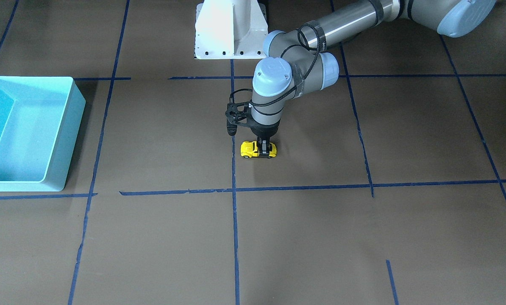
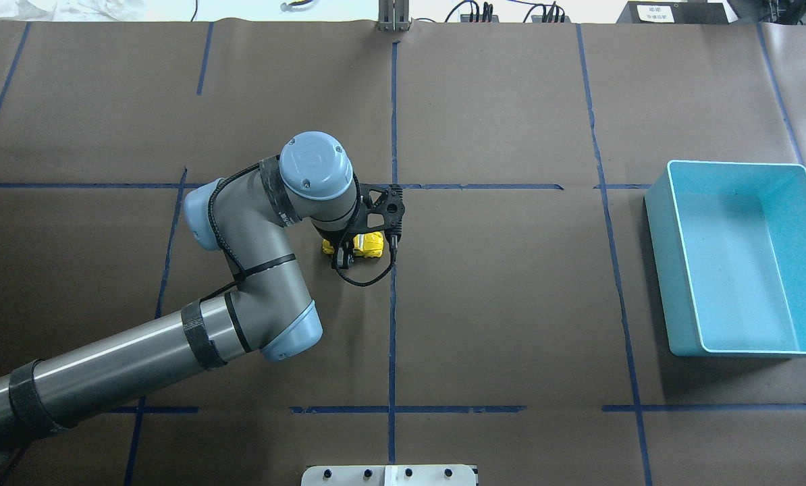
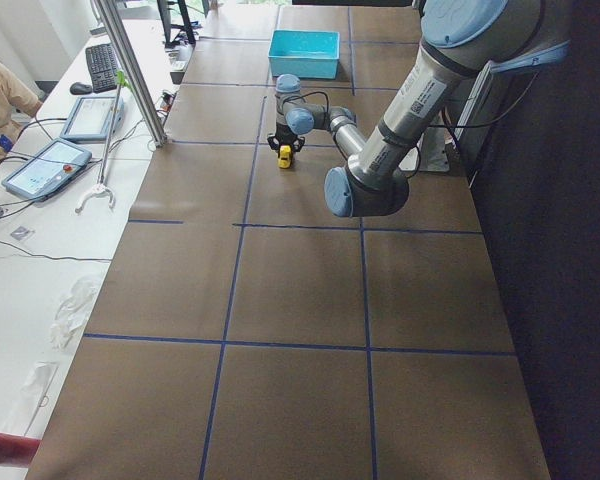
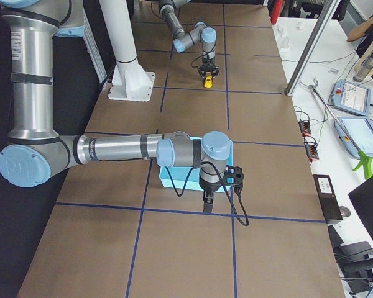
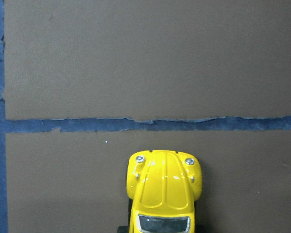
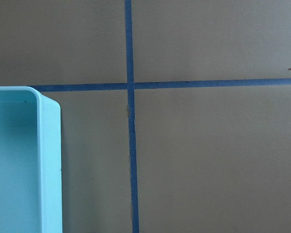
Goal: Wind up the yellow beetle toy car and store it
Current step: 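Press the yellow car down with the left gripper and drag it backward to wind it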
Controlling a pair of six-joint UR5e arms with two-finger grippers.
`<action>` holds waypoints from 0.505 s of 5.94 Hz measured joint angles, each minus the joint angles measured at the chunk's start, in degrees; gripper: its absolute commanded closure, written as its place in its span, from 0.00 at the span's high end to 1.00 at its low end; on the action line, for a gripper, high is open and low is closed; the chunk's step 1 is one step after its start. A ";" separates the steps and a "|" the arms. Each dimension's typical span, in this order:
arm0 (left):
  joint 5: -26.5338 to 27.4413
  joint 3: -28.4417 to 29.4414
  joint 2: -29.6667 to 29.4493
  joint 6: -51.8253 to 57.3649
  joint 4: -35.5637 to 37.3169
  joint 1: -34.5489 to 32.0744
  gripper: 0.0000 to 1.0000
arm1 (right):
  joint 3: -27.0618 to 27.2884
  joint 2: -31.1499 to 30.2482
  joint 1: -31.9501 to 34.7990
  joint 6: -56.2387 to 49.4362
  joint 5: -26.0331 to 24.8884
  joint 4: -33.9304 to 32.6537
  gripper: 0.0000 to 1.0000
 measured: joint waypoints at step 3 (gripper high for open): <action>-0.05 -1.03 1.04 0.20 0.01 -0.12 0.12 | 0.40 0.02 0.11 -0.01 0.27 0.07 1.00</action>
